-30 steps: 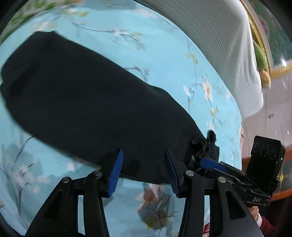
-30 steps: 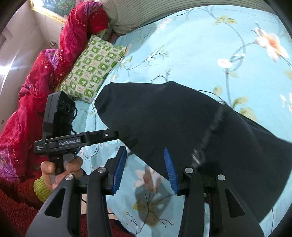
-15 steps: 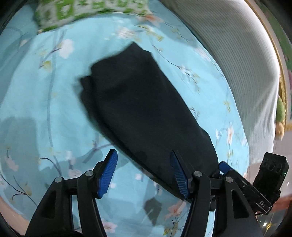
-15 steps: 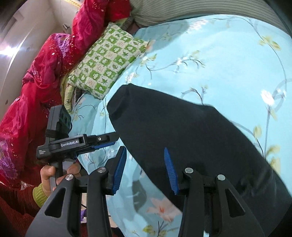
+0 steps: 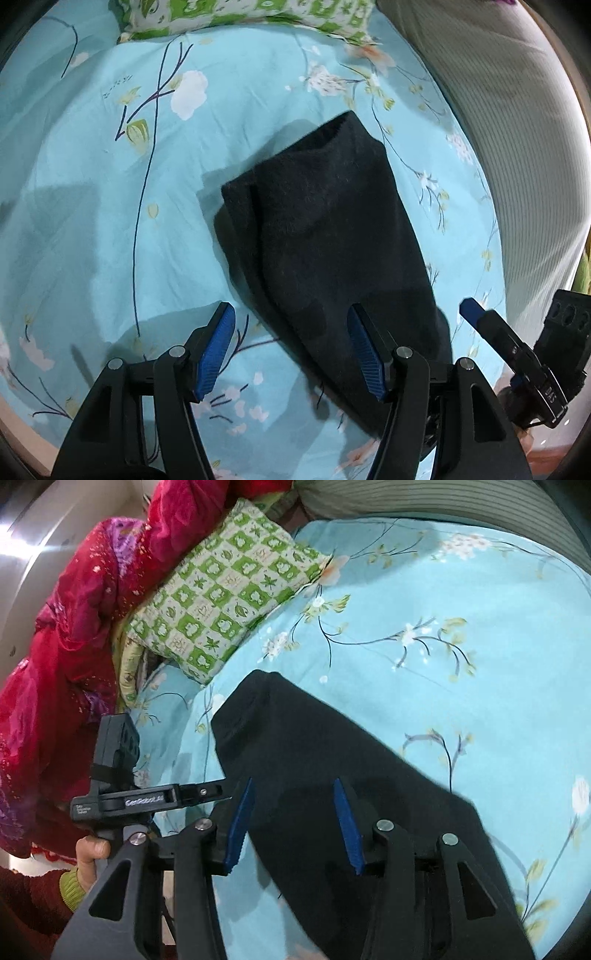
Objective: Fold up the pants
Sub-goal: 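Grasp the end of the folded dark pants with the left gripper while the right gripper grasps beside it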
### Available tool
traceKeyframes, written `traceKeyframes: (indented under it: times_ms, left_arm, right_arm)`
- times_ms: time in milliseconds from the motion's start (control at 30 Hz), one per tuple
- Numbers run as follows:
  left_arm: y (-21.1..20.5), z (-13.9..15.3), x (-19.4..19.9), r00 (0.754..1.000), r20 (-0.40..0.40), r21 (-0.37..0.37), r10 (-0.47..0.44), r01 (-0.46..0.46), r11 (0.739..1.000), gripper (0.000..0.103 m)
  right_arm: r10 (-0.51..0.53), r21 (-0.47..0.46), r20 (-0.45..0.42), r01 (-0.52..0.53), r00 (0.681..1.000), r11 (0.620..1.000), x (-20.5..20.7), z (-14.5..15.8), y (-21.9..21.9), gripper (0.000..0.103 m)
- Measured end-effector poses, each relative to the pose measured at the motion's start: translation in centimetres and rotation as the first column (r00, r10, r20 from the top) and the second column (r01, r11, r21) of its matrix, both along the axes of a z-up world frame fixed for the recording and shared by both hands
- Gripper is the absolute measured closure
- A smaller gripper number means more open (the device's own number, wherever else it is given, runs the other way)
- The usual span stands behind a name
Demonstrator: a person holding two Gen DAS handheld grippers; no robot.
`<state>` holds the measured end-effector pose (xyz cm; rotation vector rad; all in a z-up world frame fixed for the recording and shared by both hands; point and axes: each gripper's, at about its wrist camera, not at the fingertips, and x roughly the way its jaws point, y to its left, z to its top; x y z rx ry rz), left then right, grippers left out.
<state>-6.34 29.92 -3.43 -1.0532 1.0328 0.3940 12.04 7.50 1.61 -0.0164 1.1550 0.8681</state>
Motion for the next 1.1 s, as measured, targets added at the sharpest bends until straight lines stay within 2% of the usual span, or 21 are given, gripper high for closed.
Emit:
traceKeyframes:
  times_ms: [200, 400, 567, 800, 833, 867, 900, 933, 967, 1033, 1100]
  left_arm:
    - [1.5, -0.5, 0.1, 0.999, -0.007, -0.015, 0.042, -0.042, 0.999, 0.038]
    - [2.6, -1.3, 0.0, 0.997, -0.004, -0.031, 0.072, -0.072, 0.997, 0.038]
    - [2.6, -1.6, 0.5, 0.997, 0.003, -0.019, 0.074, -0.074, 0.997, 0.034]
    - [2.3, -1.4, 1.1, 0.996, 0.004, 0.046, 0.086, -0.086, 0.995, 0.037]
    - [2.3, -1.4, 1.2, 0.996, 0.002, 0.057, 0.085, -0.085, 0.995, 0.039]
    - [2.2, -1.3, 1.3, 0.997, -0.006, 0.081, 0.081, -0.080, 0.993, 0.045]
    - [2.1, -1.2, 1.4, 0.997, -0.012, 0.095, 0.078, -0.077, 0.992, 0.058]
    - [2.1, -1.1, 1.8, 0.998, -0.018, 0.120, 0.067, -0.064, 0.991, 0.064]
    - [2.1, -1.1, 2.0, 0.999, -0.013, 0.123, 0.053, -0.051, 0.991, 0.069]
    - [2.2, -0.8, 2.0, 0.999, 0.000, 0.121, 0.044, -0.043, 0.992, 0.075]
    - [2.2, -0.4, 2.1, 0.999, 0.019, 0.119, 0.031, -0.033, 0.992, 0.079]
  right_arm:
    - [0.065, -0.035, 0.010, -0.065, 0.998, 0.997, 2.8, -0.6, 3.1, 0.054]
    - [0.147, -0.086, -0.006, -0.147, 0.989, 0.985, 5.4, -2.7, 6.7, 0.052]
    - [0.233, -0.130, -0.022, -0.234, 0.972, 0.964, 6.8, -4.9, 9.9, 0.051]
    - [0.350, -0.176, -0.031, -0.349, 0.936, 0.920, 7.7, -6.6, 13.6, 0.051]
    - [0.364, -0.181, -0.027, -0.362, 0.931, 0.914, 7.6, -6.7, 13.9, 0.051]
    - [0.377, -0.186, -0.024, -0.375, 0.926, 0.908, 7.5, -6.8, 14.1, 0.052]
    - [0.388, -0.188, -0.018, -0.384, 0.922, 0.904, 7.4, -6.9, 14.3, 0.055]
    - [0.393, -0.183, -0.014, -0.389, 0.919, 0.903, 7.3, -6.9, 14.3, 0.063]
    - [0.392, -0.179, -0.014, -0.388, 0.920, 0.904, 7.3, -6.8, 14.0, 0.065]
    - [0.379, -0.160, -0.018, -0.377, 0.925, 0.912, 7.5, -6.6, 13.6, 0.075]
    - [0.370, -0.137, -0.017, -0.369, 0.929, 0.919, 7.4, -6.2, 13.0, 0.078]
